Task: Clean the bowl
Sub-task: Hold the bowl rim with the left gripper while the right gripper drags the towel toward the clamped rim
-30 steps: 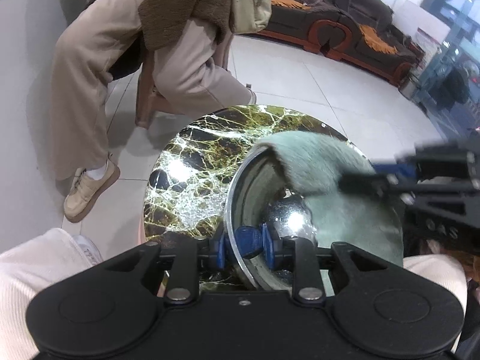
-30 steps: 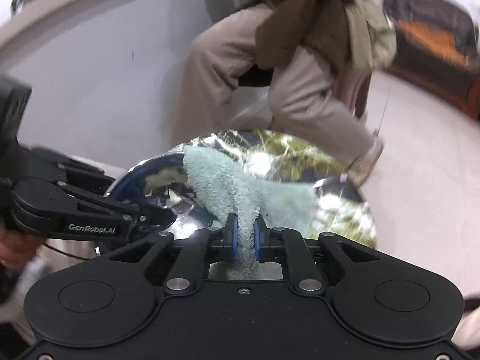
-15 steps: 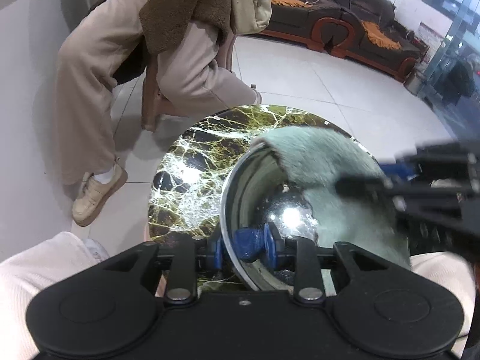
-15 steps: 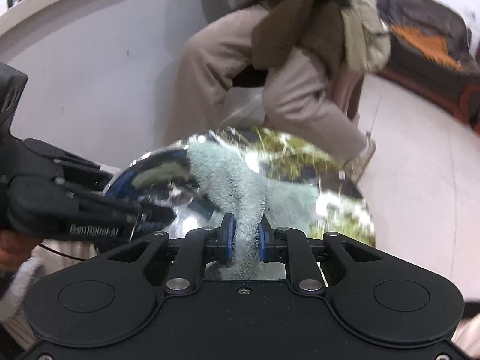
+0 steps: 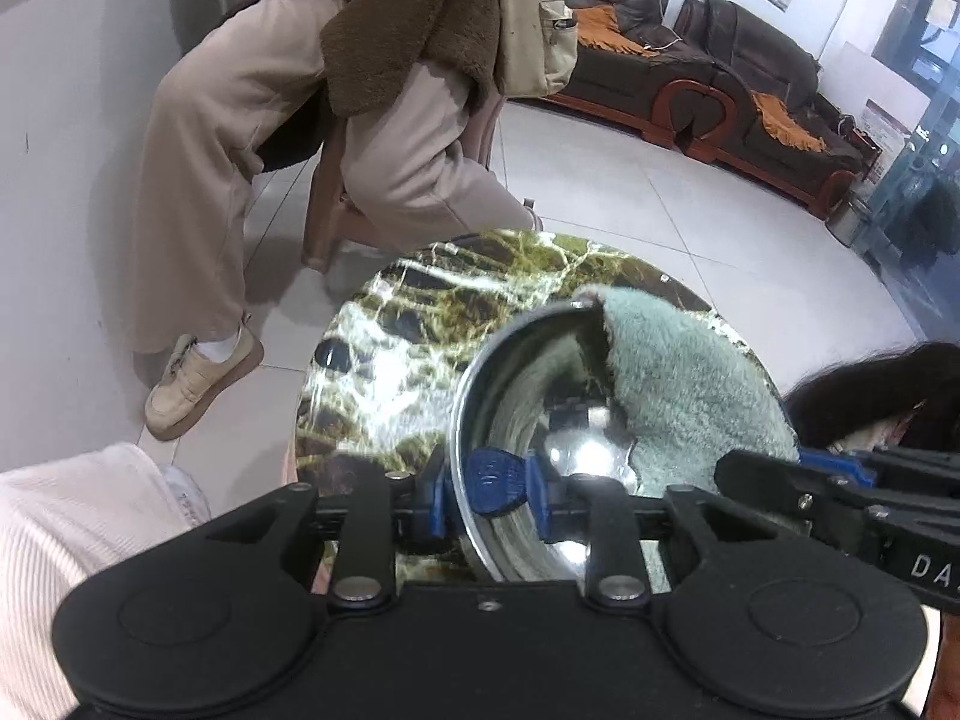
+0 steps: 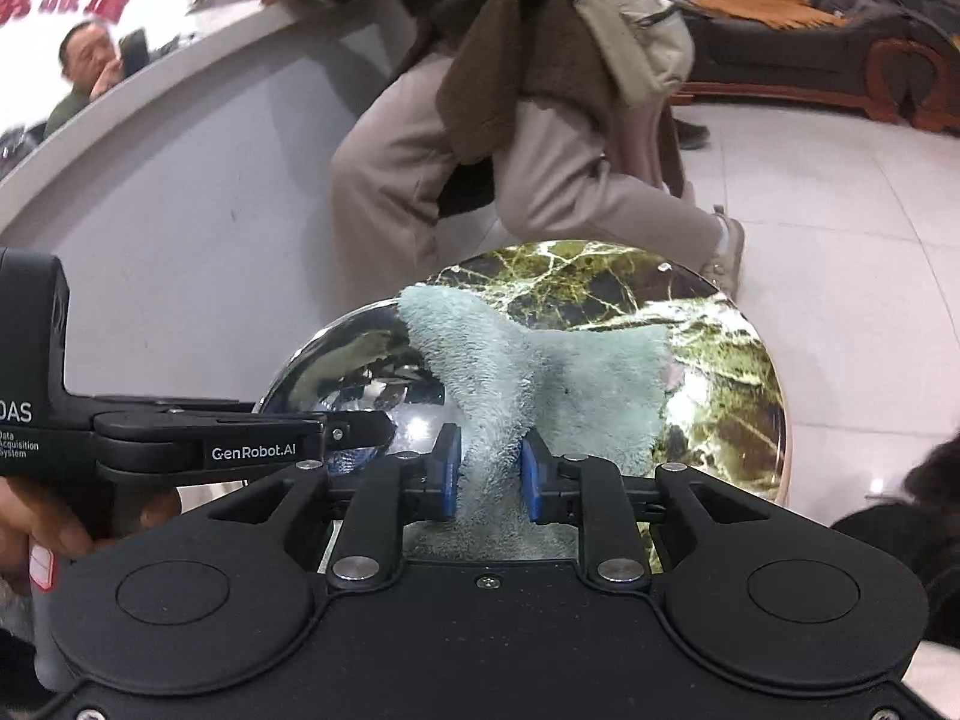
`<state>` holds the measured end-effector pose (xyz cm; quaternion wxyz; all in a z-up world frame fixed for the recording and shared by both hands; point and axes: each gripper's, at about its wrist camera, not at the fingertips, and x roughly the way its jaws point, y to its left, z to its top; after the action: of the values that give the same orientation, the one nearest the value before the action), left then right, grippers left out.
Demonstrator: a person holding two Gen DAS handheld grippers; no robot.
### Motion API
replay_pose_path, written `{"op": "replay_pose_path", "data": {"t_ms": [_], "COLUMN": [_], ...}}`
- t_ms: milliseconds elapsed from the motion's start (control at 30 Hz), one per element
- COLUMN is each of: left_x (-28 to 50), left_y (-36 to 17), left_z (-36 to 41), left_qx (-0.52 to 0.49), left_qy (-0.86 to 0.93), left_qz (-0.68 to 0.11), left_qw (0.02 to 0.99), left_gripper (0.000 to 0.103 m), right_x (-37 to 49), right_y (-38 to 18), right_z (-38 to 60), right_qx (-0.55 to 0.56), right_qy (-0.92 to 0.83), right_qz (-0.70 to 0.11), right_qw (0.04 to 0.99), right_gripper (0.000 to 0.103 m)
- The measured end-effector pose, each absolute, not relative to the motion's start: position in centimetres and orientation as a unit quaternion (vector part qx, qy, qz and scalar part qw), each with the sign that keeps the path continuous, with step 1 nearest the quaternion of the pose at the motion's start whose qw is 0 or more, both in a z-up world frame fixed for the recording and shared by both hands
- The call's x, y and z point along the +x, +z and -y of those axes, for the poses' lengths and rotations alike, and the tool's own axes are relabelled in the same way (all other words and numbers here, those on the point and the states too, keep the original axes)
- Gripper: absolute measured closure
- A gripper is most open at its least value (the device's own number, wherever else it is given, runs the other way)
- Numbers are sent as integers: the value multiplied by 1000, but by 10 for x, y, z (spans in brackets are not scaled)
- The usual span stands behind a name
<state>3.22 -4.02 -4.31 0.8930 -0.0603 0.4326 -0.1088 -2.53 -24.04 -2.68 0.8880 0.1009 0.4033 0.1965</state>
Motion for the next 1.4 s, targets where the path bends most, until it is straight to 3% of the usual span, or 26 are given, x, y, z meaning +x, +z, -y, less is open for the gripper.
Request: {"op": "replay_pose_path", "data": {"t_ms": [167, 367, 633, 700, 900, 1133, 1267, 1400], "left_x": [45, 29, 49, 56, 45, 36, 34, 32], "left_y": [-35, -41, -36, -42, -49, -50, -50, -50], "left_z": [42, 31, 33, 35, 32, 35, 34, 35], "left_qx": [-62, -73, -42, -36, -47, -66, -83, -95], "left_qy": [-111, -126, -173, -189, -203, -156, -145, -135], "left_qz": [-424, -458, -443, -451, -467, -469, -466, -461], "left_qw": [897, 877, 879, 872, 859, 867, 869, 872], "left_gripper": [81, 89, 88, 81, 88, 87, 87, 87], "right_x": [-20, 1, 17, 19, 34, 37, 29, 20], "right_y": [-27, -21, -15, -14, -10, -6, -9, -14], "right_z": [241, 232, 218, 216, 194, 155, 150, 166], "right_qx": [82, 13, -64, -77, -171, -309, -313, -250], "right_qy": [203, 229, 274, 280, 332, 390, 377, 316], "right_qz": [-405, -406, -410, -410, -393, -337, -313, -331], "right_qw": [888, 884, 868, 865, 840, 799, 814, 853], "right_gripper": [83, 87, 87, 87, 87, 82, 79, 82]}}
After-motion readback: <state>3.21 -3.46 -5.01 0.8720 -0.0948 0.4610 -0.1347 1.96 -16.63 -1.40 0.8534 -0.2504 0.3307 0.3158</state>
